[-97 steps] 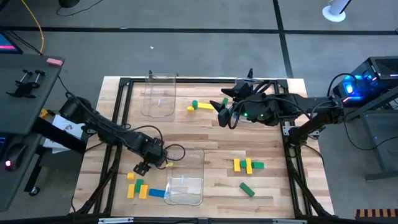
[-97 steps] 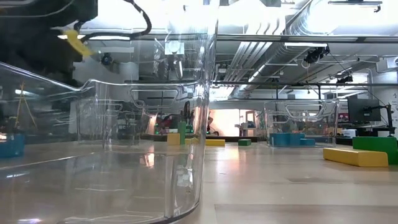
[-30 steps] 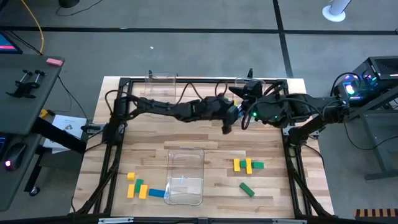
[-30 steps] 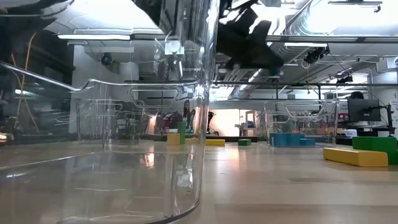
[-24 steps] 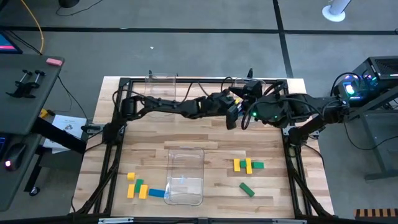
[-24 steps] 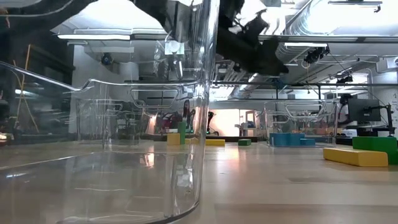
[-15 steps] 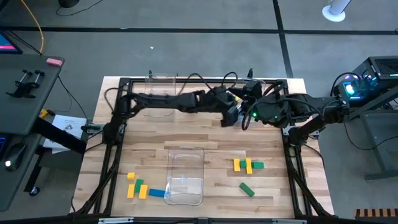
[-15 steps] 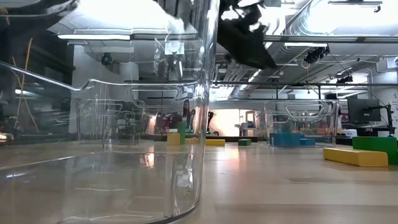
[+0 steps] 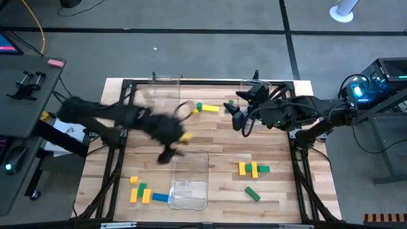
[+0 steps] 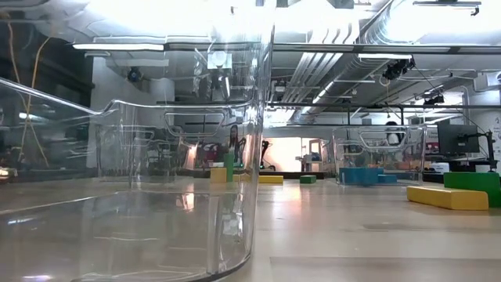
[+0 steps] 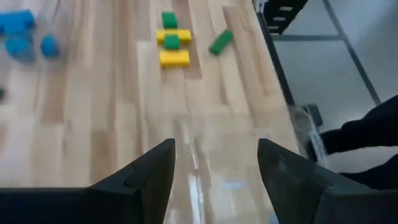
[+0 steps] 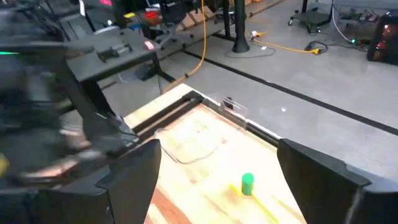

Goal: Sort blocks
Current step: Put the blue block into the top right transparent bin

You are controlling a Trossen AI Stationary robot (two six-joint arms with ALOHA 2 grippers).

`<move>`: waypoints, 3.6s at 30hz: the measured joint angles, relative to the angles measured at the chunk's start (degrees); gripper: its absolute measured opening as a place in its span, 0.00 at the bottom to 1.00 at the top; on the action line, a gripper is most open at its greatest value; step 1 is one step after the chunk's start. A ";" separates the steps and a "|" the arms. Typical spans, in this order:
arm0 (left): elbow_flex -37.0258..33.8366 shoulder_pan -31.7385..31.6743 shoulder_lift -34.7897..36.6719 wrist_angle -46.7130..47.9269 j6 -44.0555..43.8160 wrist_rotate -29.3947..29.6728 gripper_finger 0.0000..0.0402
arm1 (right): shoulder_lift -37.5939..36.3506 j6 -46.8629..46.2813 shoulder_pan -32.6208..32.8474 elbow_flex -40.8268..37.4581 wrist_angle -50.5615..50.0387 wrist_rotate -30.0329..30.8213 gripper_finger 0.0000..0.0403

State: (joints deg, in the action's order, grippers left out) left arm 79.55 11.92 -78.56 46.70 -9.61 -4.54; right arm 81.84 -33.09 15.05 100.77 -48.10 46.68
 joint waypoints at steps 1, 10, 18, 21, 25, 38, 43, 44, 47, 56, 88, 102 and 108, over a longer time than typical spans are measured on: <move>-4.04 3.48 3.19 -1.29 -3.31 3.60 0.52 | 0.00 -0.06 0.00 0.00 -0.37 -0.01 0.79; -32.86 31.05 10.72 -16.81 -22.68 9.29 0.52 | 0.00 -0.01 -0.04 0.00 -1.15 -0.47 0.79; -34.76 35.21 -3.10 -28.89 -19.81 8.41 0.52 | 0.00 -1.50 -0.07 0.00 -3.69 -0.66 0.79; -33.79 35.96 -7.99 -27.30 -20.64 5.88 0.52 | 0.00 -1.61 -0.07 0.00 -3.64 -0.66 0.79; -32.88 36.77 -11.61 -26.95 -24.66 6.43 0.52 | 0.00 -1.61 -0.06 0.00 -3.63 -0.66 0.79; -32.86 38.14 -15.24 -27.97 -27.27 10.12 0.52 | 0.00 -1.54 -0.07 0.00 -3.99 -0.64 0.79; -32.83 39.20 -16.58 -28.00 -27.20 10.27 0.52 | 0.00 -1.52 -0.07 0.00 -4.63 -0.80 0.79; -32.80 39.21 -16.86 -28.00 -27.27 10.43 0.52 | 0.00 -1.52 -0.07 0.00 -4.76 -0.85 0.79; -32.59 39.24 -17.84 -27.99 -28.47 11.37 0.52 | 0.00 -1.58 -0.07 0.00 -5.04 -0.92 0.79; -32.66 38.38 -17.96 -27.46 -33.43 12.08 0.28 | 0.00 -1.61 -0.07 0.00 -5.52 -2.17 0.79; -31.25 -11.07 3.74 -51.76 -4.87 16.01 0.17 | 0.34 -6.56 -0.02 -0.02 1.65 0.00 0.79; 7.98 -23.89 -36.20 -54.96 2.23 5.60 0.20 | 2.56 -13.16 -0.42 -0.02 2.09 4.32 0.79; 19.70 -25.16 -43.04 -46.60 1.43 5.84 0.45 | 2.67 -13.07 -0.42 -0.02 2.02 3.88 0.79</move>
State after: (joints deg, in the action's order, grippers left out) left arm 99.25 -13.23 -121.60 0.10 -8.19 1.30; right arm 84.51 -46.16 14.63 100.75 -46.08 50.56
